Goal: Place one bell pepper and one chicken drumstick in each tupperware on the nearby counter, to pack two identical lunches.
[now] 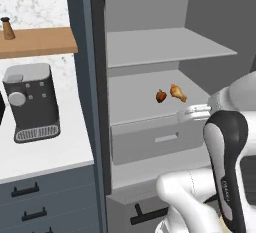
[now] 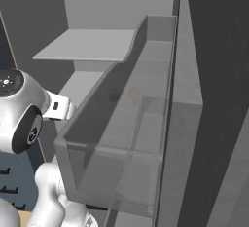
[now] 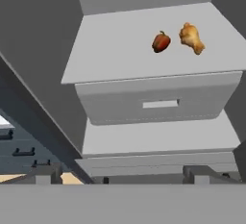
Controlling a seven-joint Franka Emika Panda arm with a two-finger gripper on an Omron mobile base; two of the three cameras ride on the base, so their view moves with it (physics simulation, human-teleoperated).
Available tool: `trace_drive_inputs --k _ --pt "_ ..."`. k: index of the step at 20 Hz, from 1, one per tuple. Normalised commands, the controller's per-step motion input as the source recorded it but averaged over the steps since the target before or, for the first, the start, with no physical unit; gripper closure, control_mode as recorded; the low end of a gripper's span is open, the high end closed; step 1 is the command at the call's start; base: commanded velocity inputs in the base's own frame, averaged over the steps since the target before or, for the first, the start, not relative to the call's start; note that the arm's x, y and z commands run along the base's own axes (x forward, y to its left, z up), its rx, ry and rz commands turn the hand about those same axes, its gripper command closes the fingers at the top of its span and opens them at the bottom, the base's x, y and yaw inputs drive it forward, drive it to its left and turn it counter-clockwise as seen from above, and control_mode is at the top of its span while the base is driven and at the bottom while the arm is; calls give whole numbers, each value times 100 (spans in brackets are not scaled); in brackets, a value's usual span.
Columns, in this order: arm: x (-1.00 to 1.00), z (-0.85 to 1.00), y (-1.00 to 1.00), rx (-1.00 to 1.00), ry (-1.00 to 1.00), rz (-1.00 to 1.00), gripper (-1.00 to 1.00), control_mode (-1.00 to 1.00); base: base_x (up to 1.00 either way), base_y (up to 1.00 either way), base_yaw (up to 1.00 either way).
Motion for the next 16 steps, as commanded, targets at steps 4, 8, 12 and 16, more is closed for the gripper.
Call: trace_drive_inputs --k 4,8,12,16 --pt "100 -8 -36 -20 14 -11 -100 -100 0 0 0" --pt "95 -18 -87 -6 26 -2 -100 -100 0 0 0" --pt "86 -11 -62 -2 34 -2 -100 -100 0 0 0" --pt "67 -22 -25 -14 19 -2 -100 -100 0 0 0"
